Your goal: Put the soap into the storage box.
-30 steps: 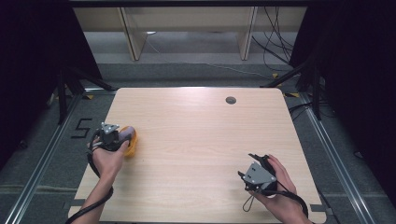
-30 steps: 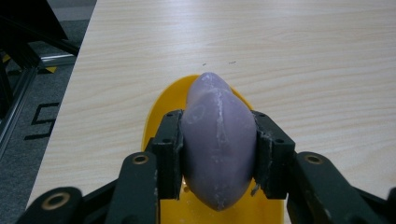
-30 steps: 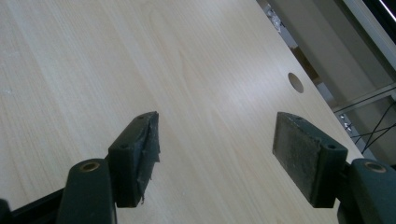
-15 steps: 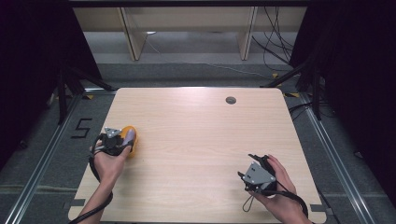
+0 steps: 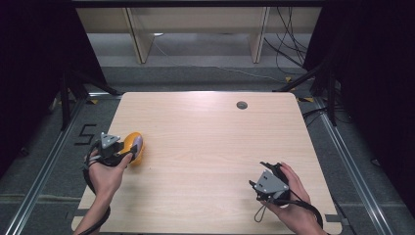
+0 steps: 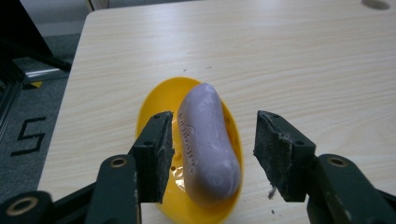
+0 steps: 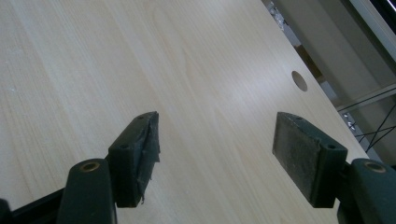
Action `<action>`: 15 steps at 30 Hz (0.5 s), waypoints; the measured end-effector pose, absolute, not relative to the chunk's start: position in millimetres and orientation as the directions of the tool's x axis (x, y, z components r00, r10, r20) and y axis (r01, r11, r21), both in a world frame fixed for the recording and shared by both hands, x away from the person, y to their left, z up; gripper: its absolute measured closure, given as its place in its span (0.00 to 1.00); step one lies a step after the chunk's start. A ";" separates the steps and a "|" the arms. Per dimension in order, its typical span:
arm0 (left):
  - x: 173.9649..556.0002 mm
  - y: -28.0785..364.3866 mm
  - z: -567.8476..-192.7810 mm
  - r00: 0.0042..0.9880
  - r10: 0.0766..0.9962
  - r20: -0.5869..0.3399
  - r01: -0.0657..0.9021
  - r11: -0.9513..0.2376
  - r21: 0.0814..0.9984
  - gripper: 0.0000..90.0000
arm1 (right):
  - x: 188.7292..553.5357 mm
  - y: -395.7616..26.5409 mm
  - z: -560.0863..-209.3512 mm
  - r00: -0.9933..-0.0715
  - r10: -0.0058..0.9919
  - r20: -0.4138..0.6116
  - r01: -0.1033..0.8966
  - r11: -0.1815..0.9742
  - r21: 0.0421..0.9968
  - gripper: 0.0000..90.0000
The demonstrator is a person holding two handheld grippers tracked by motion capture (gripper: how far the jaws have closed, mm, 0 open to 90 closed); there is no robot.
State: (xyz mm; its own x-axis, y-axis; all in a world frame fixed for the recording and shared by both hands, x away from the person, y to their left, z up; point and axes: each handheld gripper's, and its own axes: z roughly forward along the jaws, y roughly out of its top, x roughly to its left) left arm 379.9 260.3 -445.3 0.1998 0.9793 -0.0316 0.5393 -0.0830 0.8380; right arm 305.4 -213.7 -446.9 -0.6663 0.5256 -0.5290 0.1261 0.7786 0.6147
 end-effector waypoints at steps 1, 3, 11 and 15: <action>374.7 261.2 -443.6 0.201 0.979 -0.033 0.533 -0.081 0.842 0.51 | 305.4 -213.8 -446.9 -0.667 0.526 -0.528 0.127 0.779 0.614 0.36; 363.9 262.9 -442.0 0.214 0.976 -0.031 0.518 -0.087 0.851 0.50 | 306.1 -214.0 -446.8 -0.671 0.514 -0.534 0.116 0.785 0.609 0.36; 316.1 262.0 -474.7 0.287 0.957 -0.049 0.492 -0.103 0.865 0.49 | 305.9 -214.1 -447.5 -0.670 0.524 -0.527 0.128 0.780 0.613 0.36; 300.6 262.4 -489.9 0.312 0.947 -0.080 0.516 -0.099 0.851 0.49 | 306.4 -214.0 -447.8 -0.670 0.525 -0.525 0.127 0.778 0.615 0.35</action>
State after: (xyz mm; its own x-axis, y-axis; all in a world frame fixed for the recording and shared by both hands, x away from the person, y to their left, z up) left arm 300.6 262.4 -489.9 0.3122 0.9467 -0.0797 0.5163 -0.0986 0.8507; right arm 306.4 -214.0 -447.8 -0.6704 0.5246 -0.5246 0.1272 0.7779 0.6154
